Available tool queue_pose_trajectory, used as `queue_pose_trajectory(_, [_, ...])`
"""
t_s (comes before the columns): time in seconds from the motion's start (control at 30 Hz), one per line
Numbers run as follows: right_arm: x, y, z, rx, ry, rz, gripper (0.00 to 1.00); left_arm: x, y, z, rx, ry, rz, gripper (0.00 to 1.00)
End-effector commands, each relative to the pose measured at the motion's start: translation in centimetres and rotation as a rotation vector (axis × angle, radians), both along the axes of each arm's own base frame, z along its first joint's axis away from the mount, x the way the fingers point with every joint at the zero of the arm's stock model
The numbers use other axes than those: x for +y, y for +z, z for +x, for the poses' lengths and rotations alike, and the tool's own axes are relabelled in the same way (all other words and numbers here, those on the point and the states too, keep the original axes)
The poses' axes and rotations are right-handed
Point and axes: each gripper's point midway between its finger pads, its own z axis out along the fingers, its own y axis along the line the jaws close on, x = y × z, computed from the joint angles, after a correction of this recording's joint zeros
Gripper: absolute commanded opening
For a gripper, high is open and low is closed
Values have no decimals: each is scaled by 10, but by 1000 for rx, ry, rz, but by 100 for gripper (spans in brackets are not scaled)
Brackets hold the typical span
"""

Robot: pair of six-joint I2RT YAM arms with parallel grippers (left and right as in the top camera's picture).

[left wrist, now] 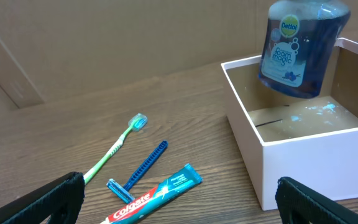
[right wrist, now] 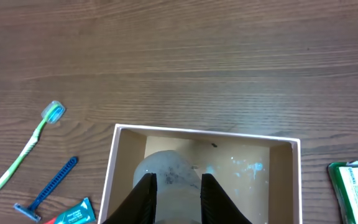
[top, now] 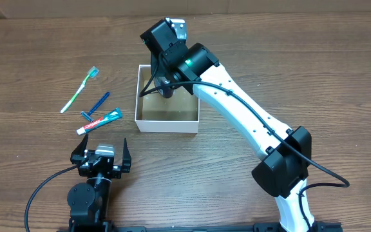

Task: Pack container
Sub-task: 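Carry the bottle left and lower it into the white box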

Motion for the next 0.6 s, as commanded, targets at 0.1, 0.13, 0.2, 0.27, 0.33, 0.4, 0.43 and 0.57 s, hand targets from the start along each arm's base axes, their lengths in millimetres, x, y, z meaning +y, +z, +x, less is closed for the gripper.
queue_pose_trajectory(0.1, [10, -2, 9, -36, -32, 26, 11, 4, -1, 0, -2, 15, 9, 100])
queue_pose_trajectory(0.13, [12, -4, 10, -38, -30, 27, 11, 4, -1, 0, -2, 15, 9, 100])
queue_pose_trajectory(0.2, [14, -6, 11, -40, -32, 33, 11, 4, -1, 0, -2, 15, 9, 100])
queue_pose_trajectory(0.27, [16, -12, 14, -38, -34, 33, 11, 4, -1, 0, -2, 15, 9, 100])
queue_pose_trajectory(0.33, [19, -21, 15, -28, -38, 29, 11, 4, -1, 0, -2, 15, 9, 100])
queue_pose_trajectory(0.4, [20, -29, 15, -18, -51, 25, 11, 4, -1, 0, -2, 15, 9, 100])
queue_pose_trajectory(0.43, [20, -30, 15, -16, -55, 26, 11, 4, -1, 0, -2, 15, 9, 100])
queue_pose_trajectory(0.57, [24, -36, 16, -22, -73, 27, 11, 4, -1, 0, -2, 15, 9, 100])
